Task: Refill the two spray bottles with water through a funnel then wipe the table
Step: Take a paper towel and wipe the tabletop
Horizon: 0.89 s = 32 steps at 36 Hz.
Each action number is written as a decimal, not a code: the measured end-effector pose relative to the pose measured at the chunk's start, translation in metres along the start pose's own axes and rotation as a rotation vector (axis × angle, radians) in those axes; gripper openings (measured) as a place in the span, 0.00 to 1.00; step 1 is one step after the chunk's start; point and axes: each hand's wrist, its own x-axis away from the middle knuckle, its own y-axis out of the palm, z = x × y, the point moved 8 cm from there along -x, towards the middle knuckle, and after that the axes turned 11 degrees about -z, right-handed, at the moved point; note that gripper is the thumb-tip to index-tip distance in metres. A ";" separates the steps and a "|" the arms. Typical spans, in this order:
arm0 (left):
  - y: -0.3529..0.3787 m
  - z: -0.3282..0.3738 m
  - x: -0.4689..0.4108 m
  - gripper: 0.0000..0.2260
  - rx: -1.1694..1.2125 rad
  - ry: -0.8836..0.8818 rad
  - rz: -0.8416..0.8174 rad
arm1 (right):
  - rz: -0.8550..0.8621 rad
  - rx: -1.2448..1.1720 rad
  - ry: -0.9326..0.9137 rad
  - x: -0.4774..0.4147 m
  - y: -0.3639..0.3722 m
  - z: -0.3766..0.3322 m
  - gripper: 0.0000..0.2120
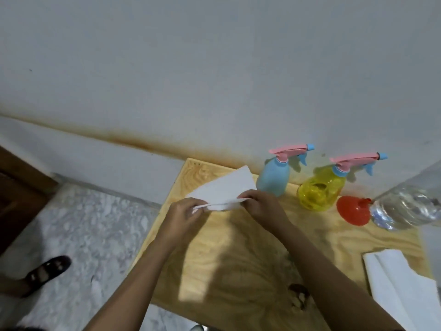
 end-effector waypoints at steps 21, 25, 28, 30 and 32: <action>0.053 -0.049 0.015 0.11 -0.072 -0.172 0.002 | 0.204 0.239 0.091 0.035 0.047 0.027 0.18; 0.047 -0.046 0.026 0.18 -0.218 -0.131 0.069 | 0.064 0.244 0.269 0.034 0.090 0.028 0.33; 0.037 -0.061 0.039 0.21 -0.359 -0.195 0.110 | 0.057 0.241 0.453 0.027 0.106 0.040 0.42; 0.035 -0.078 0.048 0.26 -0.432 -0.274 0.056 | 0.106 0.281 0.496 0.021 0.111 0.042 0.44; 0.034 -0.094 0.055 0.30 -0.497 -0.328 -0.008 | 0.142 0.312 0.516 0.014 0.114 0.041 0.44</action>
